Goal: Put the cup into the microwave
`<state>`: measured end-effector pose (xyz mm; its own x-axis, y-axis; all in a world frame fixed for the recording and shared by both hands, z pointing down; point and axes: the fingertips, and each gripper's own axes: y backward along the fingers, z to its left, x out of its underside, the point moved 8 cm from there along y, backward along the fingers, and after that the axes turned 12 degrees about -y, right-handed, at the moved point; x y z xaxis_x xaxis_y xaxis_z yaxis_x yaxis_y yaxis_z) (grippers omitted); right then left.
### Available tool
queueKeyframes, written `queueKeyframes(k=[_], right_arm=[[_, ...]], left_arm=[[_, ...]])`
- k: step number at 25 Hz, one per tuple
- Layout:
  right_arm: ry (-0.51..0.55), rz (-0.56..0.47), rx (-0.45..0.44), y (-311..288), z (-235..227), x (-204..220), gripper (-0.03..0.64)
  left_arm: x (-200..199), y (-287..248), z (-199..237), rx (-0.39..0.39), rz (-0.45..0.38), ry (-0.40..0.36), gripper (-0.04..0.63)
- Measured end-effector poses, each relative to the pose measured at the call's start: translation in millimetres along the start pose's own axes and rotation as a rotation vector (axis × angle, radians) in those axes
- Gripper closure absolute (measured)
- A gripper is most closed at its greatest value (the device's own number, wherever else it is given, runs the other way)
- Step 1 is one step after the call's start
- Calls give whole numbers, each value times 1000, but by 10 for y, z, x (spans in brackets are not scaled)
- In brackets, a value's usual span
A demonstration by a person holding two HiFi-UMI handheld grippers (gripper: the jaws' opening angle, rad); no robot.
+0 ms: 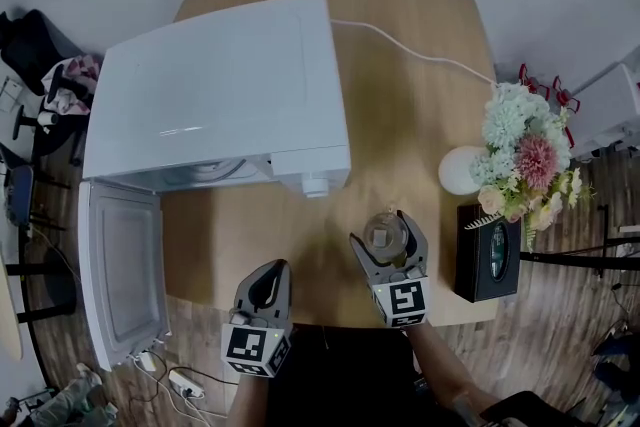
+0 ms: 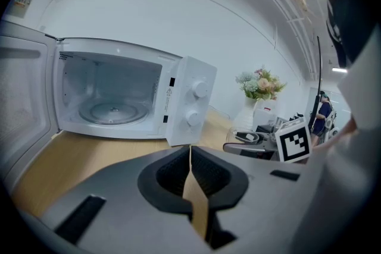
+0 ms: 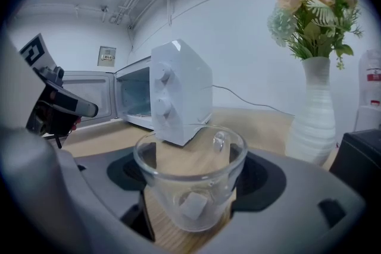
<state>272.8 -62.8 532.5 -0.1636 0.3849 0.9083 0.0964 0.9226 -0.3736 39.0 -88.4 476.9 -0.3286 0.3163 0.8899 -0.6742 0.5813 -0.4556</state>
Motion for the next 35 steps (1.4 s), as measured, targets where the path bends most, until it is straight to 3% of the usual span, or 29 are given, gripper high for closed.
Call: queueKeyframes(k=[22,35], right_arm=[[-2,-2,-39,61,574,-179,249],[32,8,-207,-137,1246,-434,249]], left_arm=[[82,397,446,-20,-36,7,589],[209,692,810,-75,-45,30,589]])
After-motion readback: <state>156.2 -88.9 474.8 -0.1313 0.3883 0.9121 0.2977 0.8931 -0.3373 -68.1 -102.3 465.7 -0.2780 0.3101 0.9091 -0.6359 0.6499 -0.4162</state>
